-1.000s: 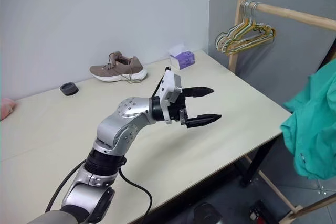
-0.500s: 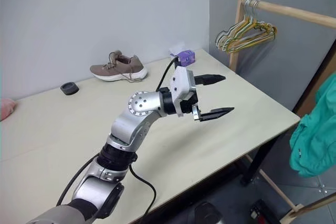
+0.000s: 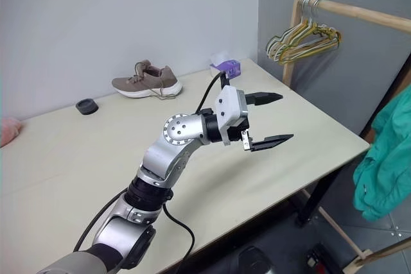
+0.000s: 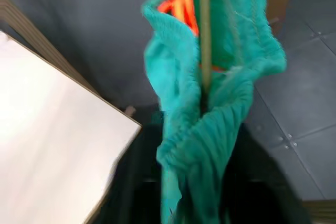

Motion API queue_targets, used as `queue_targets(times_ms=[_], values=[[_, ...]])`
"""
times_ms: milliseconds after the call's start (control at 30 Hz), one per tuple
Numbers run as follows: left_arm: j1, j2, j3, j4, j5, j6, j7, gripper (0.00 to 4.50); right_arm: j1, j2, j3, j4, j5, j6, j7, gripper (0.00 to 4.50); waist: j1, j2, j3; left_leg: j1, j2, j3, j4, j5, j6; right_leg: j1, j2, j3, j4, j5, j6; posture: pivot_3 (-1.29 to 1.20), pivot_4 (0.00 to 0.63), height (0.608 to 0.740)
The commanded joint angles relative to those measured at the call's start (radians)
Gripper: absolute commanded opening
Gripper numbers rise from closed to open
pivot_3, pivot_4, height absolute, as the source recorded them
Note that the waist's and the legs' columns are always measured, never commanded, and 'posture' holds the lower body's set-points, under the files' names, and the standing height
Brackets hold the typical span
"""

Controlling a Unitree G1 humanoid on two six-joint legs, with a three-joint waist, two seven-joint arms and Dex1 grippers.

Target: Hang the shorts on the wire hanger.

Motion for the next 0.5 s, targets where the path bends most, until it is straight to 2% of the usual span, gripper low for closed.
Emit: queue_targets(times_ms=[33,167,200,333,433,500], values=[[-0.014,0.004,0.007,-0.013,-0.003,-0.018,-0.007,4.5,0.02,0.012,-0.077,-0.129,0.022,0.028,-0.028,2.98,0.001,0.0,0.0,0.0,0.0,0.0,0.0,0.0,0.0,0.0,0.0,0.0,0.0,0.0,0.0,-0.5,0.035,0.74],[-0.016,0.007,0.013,-0.004,-0.001,-0.019,-0.007,4.5,0.032,0.041,-0.117,-0.234,-0.001,-0.016,-0.099,4.35,0.003,0.001,-0.001,0.0,0.0,0.0,0.001,0.0,0.0,0.0,0.0,0.001,0.0,0.001,0.001,-0.5,0.029,0.74],[-0.016,0.008,0.014,-0.002,0.0,-0.02,-0.006,4.5,0.03,0.05,-0.124,-0.255,-0.004,-0.021,-0.115,4.48,0.004,0.002,-0.001,0.0,0.0,0.0,0.001,0.0,0.0,0.0,0.0,0.001,0.0,0.001,0.001,-0.5,0.029,0.74],[-0.005,0.013,0.017,0.002,0.002,-0.018,-0.001,4.5,0.029,0.098,-0.119,-0.349,-0.016,-0.062,-0.178,4.48,0.006,0.002,-0.001,0.0,0.0,0.0,0.001,0.0,0.0,-0.001,0.0,0.0,0.0,0.001,0.001,-0.51,0.023,0.74],[0.008,0.024,0.025,0.004,0.009,-0.011,0.015,4.5,0.061,0.123,-0.066,-0.432,-0.043,-0.194,-0.187,4.48,0.008,0.004,-0.003,0.001,0.0,0.0,0.001,0.0,0.0,-0.001,-0.001,0.001,0.0,0.001,0.001,-0.5,0.016,0.74],[0.02,0.044,0.04,0.01,0.025,-0.004,0.038,4.5,0.101,0.146,-0.009,-0.522,-0.039,-0.3,-0.143,4.48,0.009,0.005,-0.003,0.001,0.0,0.0,0.001,0.0,0.0,-0.001,-0.001,0.001,0.0,0.001,0.001,-0.49,0.012,0.74]])
